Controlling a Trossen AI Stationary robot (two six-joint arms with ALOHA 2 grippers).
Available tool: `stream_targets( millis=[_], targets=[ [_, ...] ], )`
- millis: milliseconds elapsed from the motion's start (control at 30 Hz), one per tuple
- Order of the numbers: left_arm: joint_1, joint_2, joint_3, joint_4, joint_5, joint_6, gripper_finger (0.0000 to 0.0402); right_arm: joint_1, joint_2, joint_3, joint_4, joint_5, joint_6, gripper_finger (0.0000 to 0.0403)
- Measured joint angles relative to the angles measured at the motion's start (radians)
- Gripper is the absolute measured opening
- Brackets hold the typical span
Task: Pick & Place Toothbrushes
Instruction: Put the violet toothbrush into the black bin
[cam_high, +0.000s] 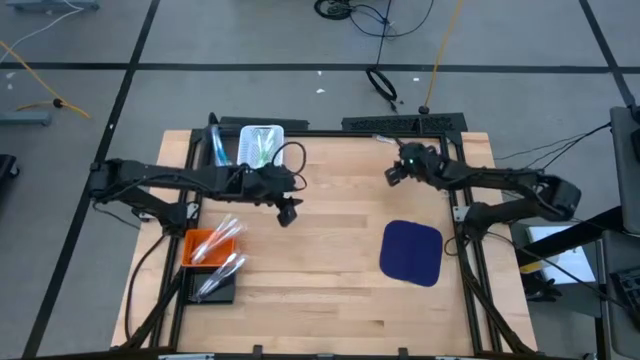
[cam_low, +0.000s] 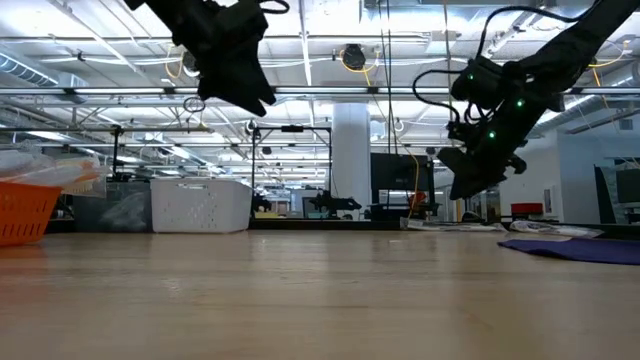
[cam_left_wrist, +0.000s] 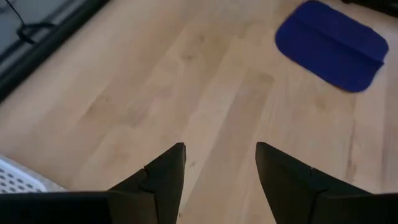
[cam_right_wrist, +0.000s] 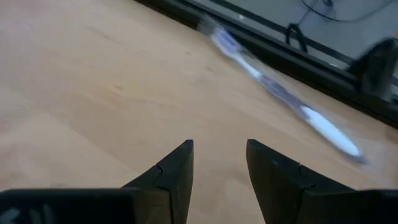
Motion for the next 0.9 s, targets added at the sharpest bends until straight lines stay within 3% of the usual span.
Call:
stream_targets(
  millis=[600,900],
  targets=[
    [-0.038,0.000,0.000,0.074,-0.102,-0.050,0.0198,-0.287,0.015,0.000,-0.016,-0.073,-0.238,0.0139],
    [-0.038,0.000,0.000,0.122,-0.104,-0.050,0.0198,-0.342,0.175,0.105,-0.030,-0.100,-0.322,0.0139]
  ],
)
